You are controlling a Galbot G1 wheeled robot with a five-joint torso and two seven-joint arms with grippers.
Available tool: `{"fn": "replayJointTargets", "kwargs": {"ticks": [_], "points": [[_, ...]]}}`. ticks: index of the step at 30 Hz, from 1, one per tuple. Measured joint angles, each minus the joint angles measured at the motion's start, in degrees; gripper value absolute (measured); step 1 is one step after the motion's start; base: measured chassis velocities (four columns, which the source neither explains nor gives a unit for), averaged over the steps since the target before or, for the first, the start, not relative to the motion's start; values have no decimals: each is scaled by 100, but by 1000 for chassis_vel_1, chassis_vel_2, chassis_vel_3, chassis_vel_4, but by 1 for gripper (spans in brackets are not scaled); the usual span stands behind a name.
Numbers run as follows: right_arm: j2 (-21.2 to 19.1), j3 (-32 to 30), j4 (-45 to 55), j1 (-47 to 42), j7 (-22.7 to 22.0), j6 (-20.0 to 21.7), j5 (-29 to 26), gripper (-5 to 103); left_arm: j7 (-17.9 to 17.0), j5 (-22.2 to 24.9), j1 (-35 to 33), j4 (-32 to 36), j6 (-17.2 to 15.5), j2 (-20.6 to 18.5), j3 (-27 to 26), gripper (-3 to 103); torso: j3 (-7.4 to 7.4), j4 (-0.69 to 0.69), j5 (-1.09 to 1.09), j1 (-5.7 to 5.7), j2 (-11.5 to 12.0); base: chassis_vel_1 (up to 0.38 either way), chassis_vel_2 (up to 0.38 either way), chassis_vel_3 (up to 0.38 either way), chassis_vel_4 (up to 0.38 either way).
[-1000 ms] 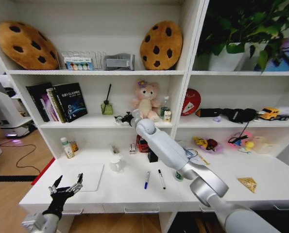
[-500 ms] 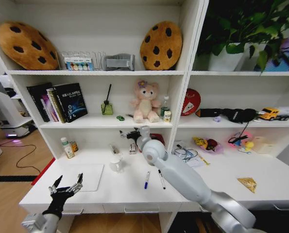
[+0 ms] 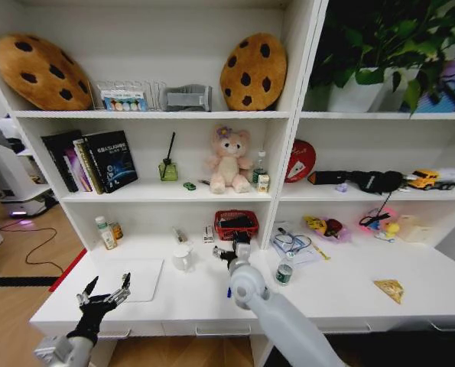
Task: Organize the objects on the table.
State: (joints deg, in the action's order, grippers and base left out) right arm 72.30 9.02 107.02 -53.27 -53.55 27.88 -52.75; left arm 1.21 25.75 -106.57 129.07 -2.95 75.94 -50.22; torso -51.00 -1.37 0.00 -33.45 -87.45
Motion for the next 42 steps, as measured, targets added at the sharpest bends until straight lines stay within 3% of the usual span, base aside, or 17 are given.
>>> {"fn": "replayJointTargets", "kwargs": {"ticks": [4,7,8,24,37,42], "points": [[-1,-218,-85,-364,133,-139,350,102,0,0,0,0,0,0,0,100,0,0,0,0,0,0,0,0,0],[13,-288,-135,-486,203,-202,472,99,0,0,0,0,0,0,0,100,0,0,0,0,0,0,0,0,0],[34,-317,-183,-551,251,-246,539,94,0,0,0,0,0,0,0,100,0,0,0,0,0,0,0,0,0],[191,-250,-573,-513,294,-349,577,85,0,0,0,0,0,0,0,100,-1,1,0,-1,1,0,0,0,0],[230,-197,-865,-363,173,-324,430,65,0,0,0,0,0,0,0,100,-1,0,0,-1,1,0,0,0,0],[245,-168,-924,-322,167,-323,438,52,0,0,0,0,0,0,0,100,0,0,-1,-1,1,0,0,0,0]]}}
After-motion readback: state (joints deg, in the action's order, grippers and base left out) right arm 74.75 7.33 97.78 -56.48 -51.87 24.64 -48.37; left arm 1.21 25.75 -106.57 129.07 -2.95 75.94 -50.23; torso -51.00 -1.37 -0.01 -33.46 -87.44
